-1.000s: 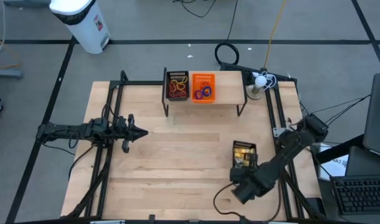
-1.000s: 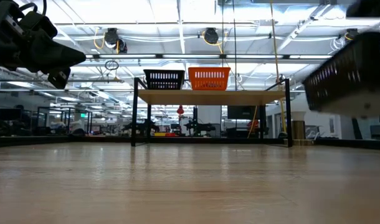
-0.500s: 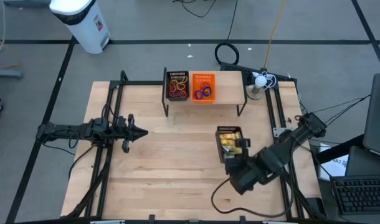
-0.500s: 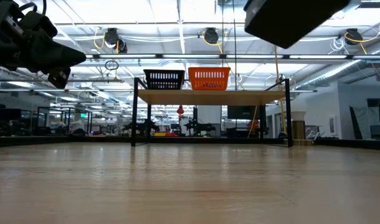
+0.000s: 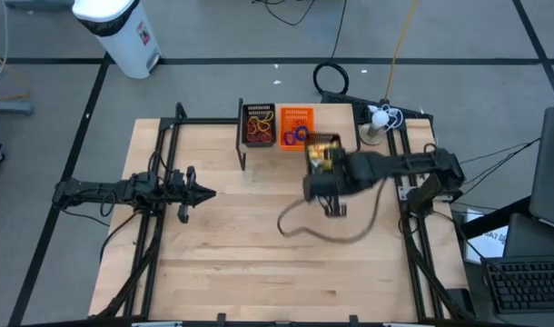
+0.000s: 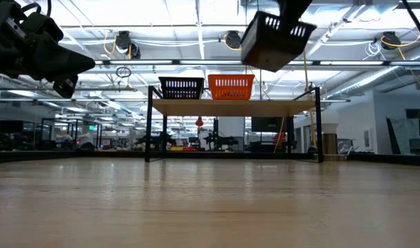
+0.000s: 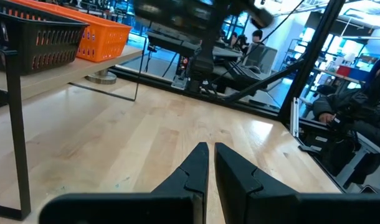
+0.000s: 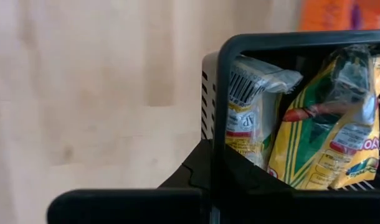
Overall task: Pick & Place Office Desk Supplies
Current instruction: Put the black bin on the shelf
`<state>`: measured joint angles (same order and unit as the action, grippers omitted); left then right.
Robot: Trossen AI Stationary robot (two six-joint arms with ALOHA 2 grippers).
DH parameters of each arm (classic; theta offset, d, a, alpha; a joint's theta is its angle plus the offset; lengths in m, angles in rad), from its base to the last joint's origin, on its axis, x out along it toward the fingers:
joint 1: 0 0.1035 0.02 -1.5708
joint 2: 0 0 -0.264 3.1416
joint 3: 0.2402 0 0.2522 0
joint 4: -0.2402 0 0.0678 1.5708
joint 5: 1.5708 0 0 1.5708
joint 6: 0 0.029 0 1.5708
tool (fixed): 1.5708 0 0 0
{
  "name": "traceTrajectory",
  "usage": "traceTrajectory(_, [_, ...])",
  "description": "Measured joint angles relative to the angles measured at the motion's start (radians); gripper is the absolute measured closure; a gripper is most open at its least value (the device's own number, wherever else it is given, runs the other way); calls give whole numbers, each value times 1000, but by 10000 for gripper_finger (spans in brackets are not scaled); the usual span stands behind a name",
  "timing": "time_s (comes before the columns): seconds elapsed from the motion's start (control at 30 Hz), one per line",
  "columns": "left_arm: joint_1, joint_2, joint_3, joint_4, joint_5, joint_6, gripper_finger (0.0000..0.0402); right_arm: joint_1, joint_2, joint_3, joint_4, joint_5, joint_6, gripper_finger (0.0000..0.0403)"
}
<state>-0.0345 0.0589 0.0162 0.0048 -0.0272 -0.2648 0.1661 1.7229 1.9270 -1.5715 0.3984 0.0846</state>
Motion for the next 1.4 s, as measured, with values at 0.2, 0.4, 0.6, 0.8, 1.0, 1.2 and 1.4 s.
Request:
traceTrajectory(0.2, [0,0,0,0,1,23,376,-154,-28,-1,0,0,-85,403])
traceTrajectory(0.4, [1,0,-1,0,1,24,376,-284,-48,-1,3,-7,-144,403])
traceTrajectory(0.6, [0,0,-1,0,2,23,376,-379,-48,-58,18,-52,-203,403])
traceTrajectory(0.8, [0,0,-1,0,3,24,376,-445,-47,-205,94,-63,-258,403])
traceTrajectory(1.0, [0,0,-1,-1,2,25,376,-482,-50,-309,199,-55,-324,403])
traceTrajectory(1.2, [0,0,-1,-1,2,28,376,-503,-50,-318,253,-62,-344,403])
traceTrajectory(1.4, [0,0,-1,0,1,29,376,-507,-50,-319,259,-107,-360,401])
